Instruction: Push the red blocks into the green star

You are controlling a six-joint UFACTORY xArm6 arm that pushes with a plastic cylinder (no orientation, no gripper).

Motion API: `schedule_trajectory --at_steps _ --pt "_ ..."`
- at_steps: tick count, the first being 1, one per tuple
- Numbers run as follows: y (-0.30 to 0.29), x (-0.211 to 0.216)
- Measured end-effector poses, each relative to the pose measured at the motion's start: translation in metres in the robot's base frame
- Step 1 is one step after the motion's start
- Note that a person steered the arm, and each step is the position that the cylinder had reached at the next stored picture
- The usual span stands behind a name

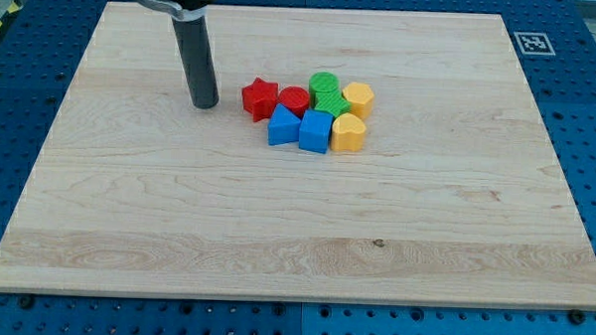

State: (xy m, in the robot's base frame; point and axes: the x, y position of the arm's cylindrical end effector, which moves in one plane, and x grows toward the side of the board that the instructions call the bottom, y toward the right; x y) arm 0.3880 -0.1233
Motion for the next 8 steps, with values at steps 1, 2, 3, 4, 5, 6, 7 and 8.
schedule_trajectory --at_steps 1,2,3,4,5,6,7,8 --pt "0.0 -0.006" --pt "-0.001 -0.02" --pt "-0.001 -0.03" --pt "-0.029 -0.031" --pt "-0.046 0.001" --pt "-0.009 0.011" --pt "0.03 0.011" --pt "0.048 0.011"
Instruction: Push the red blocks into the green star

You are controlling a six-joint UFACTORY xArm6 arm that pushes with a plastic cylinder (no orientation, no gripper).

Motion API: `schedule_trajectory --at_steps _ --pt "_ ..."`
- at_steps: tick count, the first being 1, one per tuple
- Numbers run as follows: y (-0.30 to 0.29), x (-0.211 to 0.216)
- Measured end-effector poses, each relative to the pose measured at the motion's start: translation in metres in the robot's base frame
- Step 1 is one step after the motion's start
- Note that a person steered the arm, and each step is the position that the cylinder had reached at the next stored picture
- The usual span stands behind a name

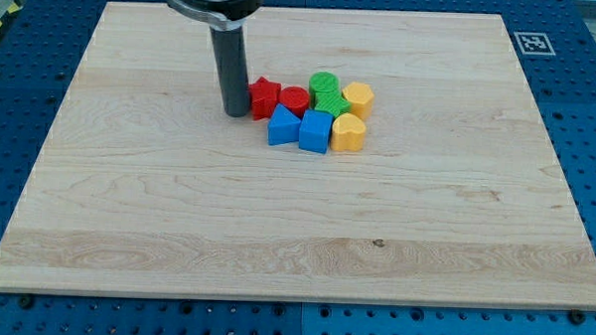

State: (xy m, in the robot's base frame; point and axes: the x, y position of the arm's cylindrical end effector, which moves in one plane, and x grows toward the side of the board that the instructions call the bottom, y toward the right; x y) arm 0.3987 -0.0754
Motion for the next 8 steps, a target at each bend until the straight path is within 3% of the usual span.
schedule_trajectory --at_steps 8 --pt "0.019 -0.031"
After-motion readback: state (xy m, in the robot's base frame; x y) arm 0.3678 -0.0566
